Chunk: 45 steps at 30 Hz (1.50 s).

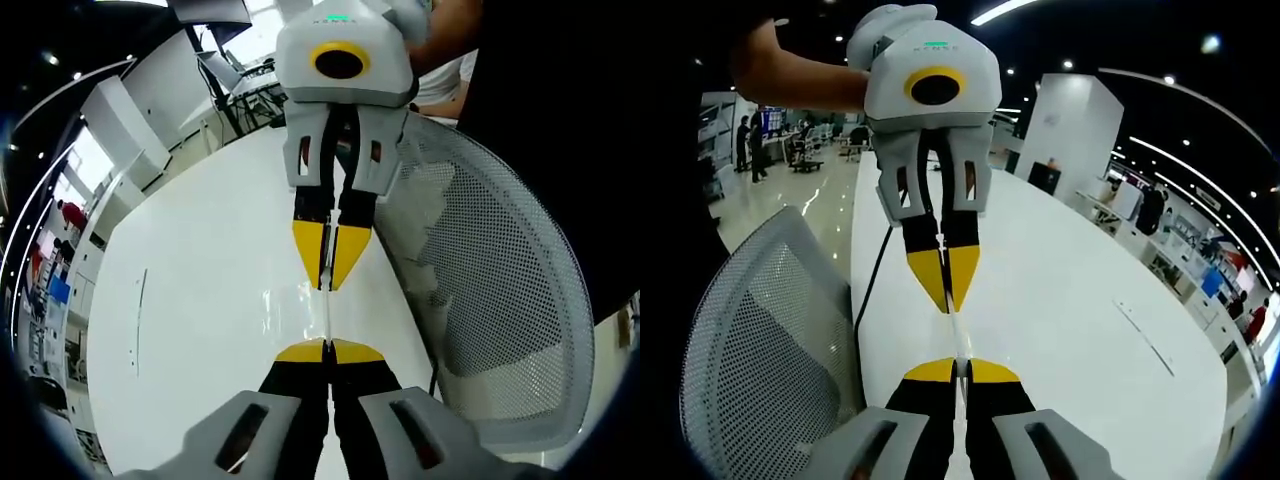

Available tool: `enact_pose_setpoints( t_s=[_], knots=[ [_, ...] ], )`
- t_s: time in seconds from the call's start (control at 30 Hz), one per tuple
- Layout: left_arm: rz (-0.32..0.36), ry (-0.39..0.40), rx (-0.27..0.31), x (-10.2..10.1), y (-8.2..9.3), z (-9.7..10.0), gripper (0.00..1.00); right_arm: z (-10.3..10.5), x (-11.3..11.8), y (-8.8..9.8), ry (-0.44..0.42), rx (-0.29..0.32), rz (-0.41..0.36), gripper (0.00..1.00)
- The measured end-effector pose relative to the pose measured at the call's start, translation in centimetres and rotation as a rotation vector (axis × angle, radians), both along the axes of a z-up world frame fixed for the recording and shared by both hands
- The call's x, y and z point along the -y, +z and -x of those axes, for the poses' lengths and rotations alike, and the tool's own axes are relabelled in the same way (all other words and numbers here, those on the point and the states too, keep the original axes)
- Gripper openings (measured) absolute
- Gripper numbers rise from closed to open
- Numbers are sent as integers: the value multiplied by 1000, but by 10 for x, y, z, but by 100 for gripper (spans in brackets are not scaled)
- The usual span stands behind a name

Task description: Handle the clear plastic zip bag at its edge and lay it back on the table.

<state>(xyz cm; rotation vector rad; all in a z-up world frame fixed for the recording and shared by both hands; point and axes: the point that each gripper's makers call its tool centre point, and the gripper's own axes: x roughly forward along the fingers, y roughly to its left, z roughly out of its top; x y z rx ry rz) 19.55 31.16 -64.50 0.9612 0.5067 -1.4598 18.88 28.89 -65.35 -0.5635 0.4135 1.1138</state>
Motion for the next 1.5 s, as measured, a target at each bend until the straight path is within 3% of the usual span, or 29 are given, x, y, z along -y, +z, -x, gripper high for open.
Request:
enact_pose_setpoints(
  t_s=[1.5],
  knots=[
    [-5, 15, -8, -5, -1, 0, 0, 2, 5, -2, 1, -8, 13, 0]
  ],
)
